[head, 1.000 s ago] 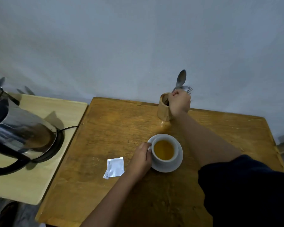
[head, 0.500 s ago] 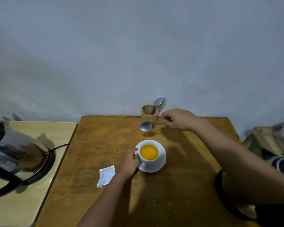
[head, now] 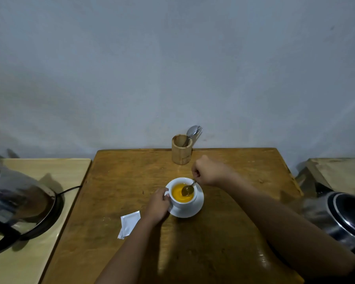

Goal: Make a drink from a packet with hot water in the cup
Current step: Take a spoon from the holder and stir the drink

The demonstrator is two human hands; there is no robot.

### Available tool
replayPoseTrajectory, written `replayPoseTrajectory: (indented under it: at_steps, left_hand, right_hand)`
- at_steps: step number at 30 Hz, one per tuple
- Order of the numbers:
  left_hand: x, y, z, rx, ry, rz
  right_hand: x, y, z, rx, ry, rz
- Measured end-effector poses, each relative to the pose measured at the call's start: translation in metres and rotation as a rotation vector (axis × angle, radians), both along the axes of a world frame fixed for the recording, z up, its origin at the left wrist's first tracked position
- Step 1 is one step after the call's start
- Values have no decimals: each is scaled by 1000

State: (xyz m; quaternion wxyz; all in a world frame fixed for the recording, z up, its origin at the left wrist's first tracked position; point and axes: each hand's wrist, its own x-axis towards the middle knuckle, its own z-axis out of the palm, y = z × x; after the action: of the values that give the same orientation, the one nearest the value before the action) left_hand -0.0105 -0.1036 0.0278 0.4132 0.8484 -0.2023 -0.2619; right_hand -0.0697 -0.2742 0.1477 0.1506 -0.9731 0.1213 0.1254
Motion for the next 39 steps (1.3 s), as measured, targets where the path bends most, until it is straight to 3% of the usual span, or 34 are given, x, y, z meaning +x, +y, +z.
replayPoseTrajectory:
  at_steps: [9,20,25,32,39]
  left_hand:
    - [6,2,2,-6,38,-46]
    - [8,2,2,14,15,-76]
    - [7,2,3,15,0,-69]
    - [4,2,4,9,18,-48]
    - [4,3,4,26,35,-50]
  right_hand:
    - [7,9,-9,348,-65,-57]
    - [25,21,0,174,108,276]
    - [25,20,-5,329,83,87]
    - [15,16,-27,521,-138,-307]
    - [11,25,-37,359,-294,-300]
